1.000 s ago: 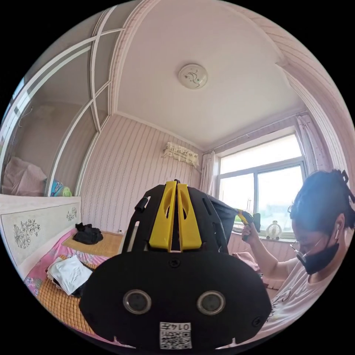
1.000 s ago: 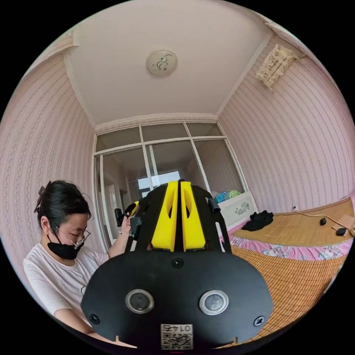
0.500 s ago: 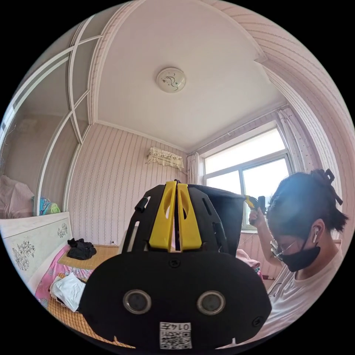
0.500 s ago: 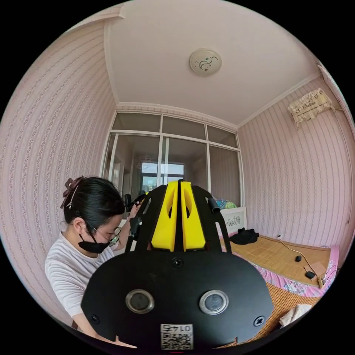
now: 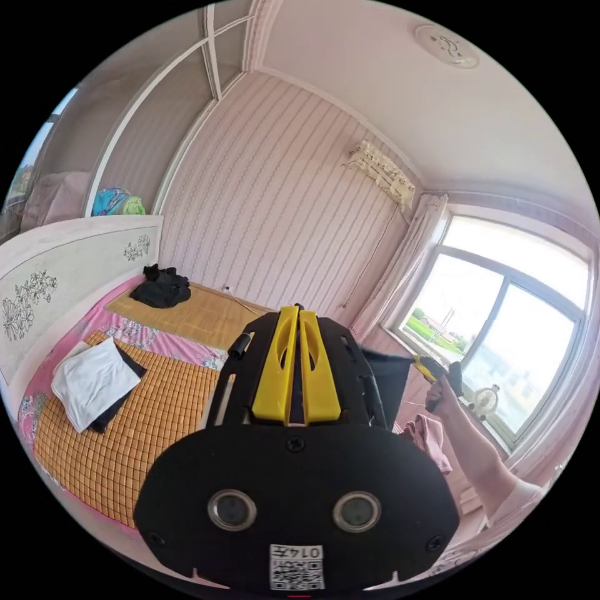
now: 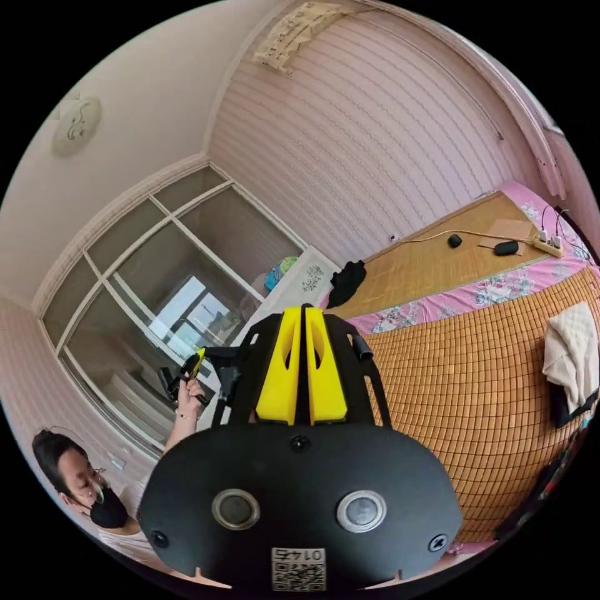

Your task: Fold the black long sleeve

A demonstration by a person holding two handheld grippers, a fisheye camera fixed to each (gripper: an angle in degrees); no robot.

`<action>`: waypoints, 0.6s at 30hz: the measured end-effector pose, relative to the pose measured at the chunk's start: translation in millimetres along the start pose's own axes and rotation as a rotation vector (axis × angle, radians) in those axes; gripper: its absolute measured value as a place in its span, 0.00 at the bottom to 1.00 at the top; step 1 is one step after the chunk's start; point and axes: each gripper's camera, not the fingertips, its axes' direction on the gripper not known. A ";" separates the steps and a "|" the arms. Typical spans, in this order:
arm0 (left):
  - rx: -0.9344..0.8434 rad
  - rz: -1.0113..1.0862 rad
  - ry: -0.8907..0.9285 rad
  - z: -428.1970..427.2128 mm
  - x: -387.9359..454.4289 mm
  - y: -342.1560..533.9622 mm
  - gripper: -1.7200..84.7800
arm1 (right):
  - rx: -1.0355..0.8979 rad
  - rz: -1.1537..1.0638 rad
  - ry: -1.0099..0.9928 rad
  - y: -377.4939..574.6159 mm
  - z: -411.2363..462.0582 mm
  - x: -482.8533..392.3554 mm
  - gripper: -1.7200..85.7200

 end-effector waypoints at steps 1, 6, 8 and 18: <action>0.061 0.018 0.027 -2.1 7.0 -13.3 0.01 | 0.070 -0.051 -0.031 -14.4 -4.4 -19.0 0.02; 0.224 0.123 0.081 -13.4 27.7 -26.6 0.01 | 0.191 -0.387 -0.124 -46.3 -15.2 -122.6 0.02; 0.185 0.133 0.083 1.9 10.9 -0.4 0.01 | 0.160 -0.469 -0.127 -37.3 -7.7 -135.6 0.02; -0.425 0.017 -0.131 146.4 -142.2 263.9 0.01 | -0.318 -0.121 0.200 175.6 100.3 77.0 0.03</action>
